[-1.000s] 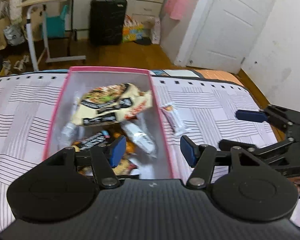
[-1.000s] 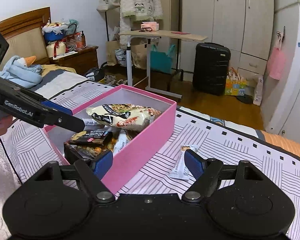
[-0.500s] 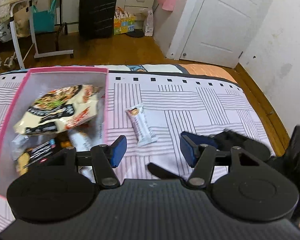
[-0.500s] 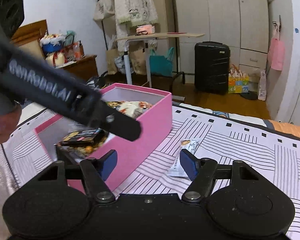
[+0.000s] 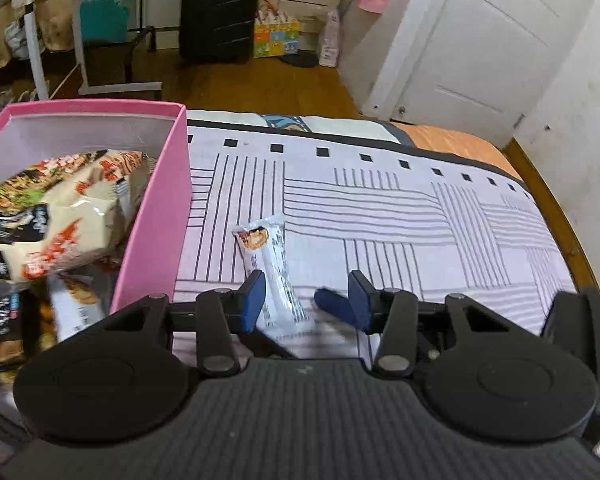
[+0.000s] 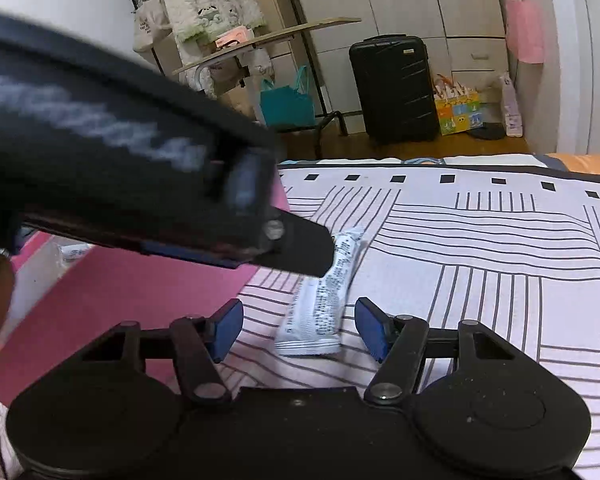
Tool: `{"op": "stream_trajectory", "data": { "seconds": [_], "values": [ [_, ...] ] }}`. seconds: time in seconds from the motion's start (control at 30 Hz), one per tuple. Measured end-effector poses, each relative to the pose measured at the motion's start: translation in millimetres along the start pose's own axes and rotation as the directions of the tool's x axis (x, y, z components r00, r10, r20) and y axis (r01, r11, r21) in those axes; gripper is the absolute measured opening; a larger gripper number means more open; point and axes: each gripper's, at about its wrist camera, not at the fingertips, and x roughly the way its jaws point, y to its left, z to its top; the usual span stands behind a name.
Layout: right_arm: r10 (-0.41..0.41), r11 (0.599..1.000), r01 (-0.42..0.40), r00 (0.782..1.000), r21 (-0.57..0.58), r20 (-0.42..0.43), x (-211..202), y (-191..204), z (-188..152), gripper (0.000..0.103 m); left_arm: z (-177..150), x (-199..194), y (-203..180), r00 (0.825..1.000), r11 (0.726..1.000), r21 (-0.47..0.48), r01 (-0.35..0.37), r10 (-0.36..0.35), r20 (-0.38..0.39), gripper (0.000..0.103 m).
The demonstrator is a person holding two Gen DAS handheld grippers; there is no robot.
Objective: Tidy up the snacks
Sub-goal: 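Move the left tool to the last white bar and grasp it, then carry the white bar with the left tool into the box and release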
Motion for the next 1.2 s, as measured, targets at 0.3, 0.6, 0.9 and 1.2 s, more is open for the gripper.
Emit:
{"op": "stream_trajectory", "data": {
  "seconds": [0.3, 0.6, 0.9, 1.2],
  "values": [
    [-0.074, 0.990, 0.069, 0.997, -0.125, -0.029, 21, 4, -3, 0.066, -6, 55, 18, 0.992, 0.987, -0.138, -0.088, 0.075, -0.098, 0.043],
    [-0.123, 0.965, 0.115, 0.992, -0.235, -0.018, 13, 22, -11, 0.044, -8, 58, 22, 0.991, 0.992, -0.128, 0.001, -0.019, -0.136, 0.025],
    [-0.100, 0.991, 0.098, 0.995, -0.088, -0.012, -14, 28, -15, 0.040, -16, 32, 21, 0.984, 0.991, -0.120, 0.053, -0.072, -0.161, 0.024],
    [-0.118, 0.993, 0.116, 0.990, -0.033, -0.078, -49, 49, -7, 0.040, -36, -16, 9, 0.975, 0.992, -0.099, 0.078, -0.097, -0.202, 0.024]
  ]
}}
